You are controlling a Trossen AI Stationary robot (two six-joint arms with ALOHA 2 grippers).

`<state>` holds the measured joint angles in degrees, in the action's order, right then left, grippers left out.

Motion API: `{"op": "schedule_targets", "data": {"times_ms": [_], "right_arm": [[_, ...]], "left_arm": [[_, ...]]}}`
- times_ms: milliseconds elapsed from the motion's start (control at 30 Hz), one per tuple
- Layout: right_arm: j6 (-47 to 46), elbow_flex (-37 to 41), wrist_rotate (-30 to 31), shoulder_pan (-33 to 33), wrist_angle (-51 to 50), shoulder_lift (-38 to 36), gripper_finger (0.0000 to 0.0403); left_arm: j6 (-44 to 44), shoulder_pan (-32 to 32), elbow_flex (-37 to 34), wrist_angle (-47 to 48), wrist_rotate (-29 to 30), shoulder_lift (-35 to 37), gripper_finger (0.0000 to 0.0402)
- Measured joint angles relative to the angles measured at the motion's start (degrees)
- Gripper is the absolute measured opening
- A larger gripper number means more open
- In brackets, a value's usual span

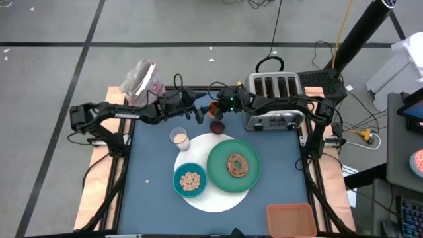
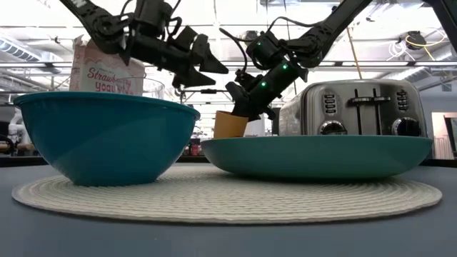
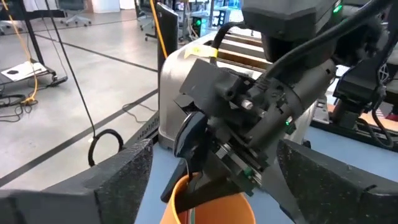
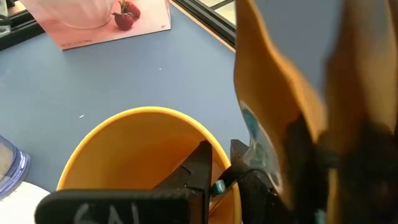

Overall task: Arrange a breakfast setting
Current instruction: Put the blue patterned spoon on the table to the left of the white placemat

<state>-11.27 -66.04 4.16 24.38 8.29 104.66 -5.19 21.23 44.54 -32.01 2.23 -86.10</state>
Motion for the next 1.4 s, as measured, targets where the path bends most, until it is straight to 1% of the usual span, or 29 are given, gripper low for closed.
{"op": "schedule_targets", "data": {"times_ms": [133,267,433,600,733,933,1167,1267,1333,1400], "right_arm": [[0.00,0.00,0.00,0.00,0.00,0.00,0.0043],[0.02,-0.02,-0.08,0.00,0.00,0.00,0.0043],[0.04,-0.02,-3.26,-0.06,0.02,0.00,0.0043],[2.39,-0.02,-5.65,0.13,-1.68,0.00,0.0043],[3.02,-0.02,-5.95,0.66,-2.84,0.02,0.0043],[7.11,-0.02,-5.97,0.49,-2.60,0.02,0.0043],[8.76,-0.02,-5.99,0.50,-2.58,0.02,0.0043],[9.42,-0.02,-6.01,0.50,-2.58,0.02,0.0043],[9.71,-0.02,-6.32,0.47,-2.58,0.02,0.0043],[10.91,-0.02,-8.71,0.48,-2.58,0.02,0.0043]], "left_arm": [[0.09,0.78,-0.01,-3.62,-0.45,-2.69,0.0314],[0.06,1.73,0.01,-5.85,-0.47,-4.89,0.0291],[0.00,2.77,1.20,-5.91,-1.10,-7.00,0.0276],[0.50,3.26,4.11,-4.90,-5.89,-9.63,0.0273],[0.80,3.57,4.65,-4.70,-6.31,-10.73,0.0273],[3.16,3.65,4.65,-1.26,-6.58,-10.72,0.0273],[4.94,4.98,4.65,0.57,-6.72,-10.70,0.0273],[5.65,5.96,4.65,0.92,-9.57,-10.70,0.0273],[6.49,6.33,4.65,1.75,-10.43,-10.70,0.0273],[7.01,6.55,4.65,1.91,-10.76,-10.70,0.0273]]}}
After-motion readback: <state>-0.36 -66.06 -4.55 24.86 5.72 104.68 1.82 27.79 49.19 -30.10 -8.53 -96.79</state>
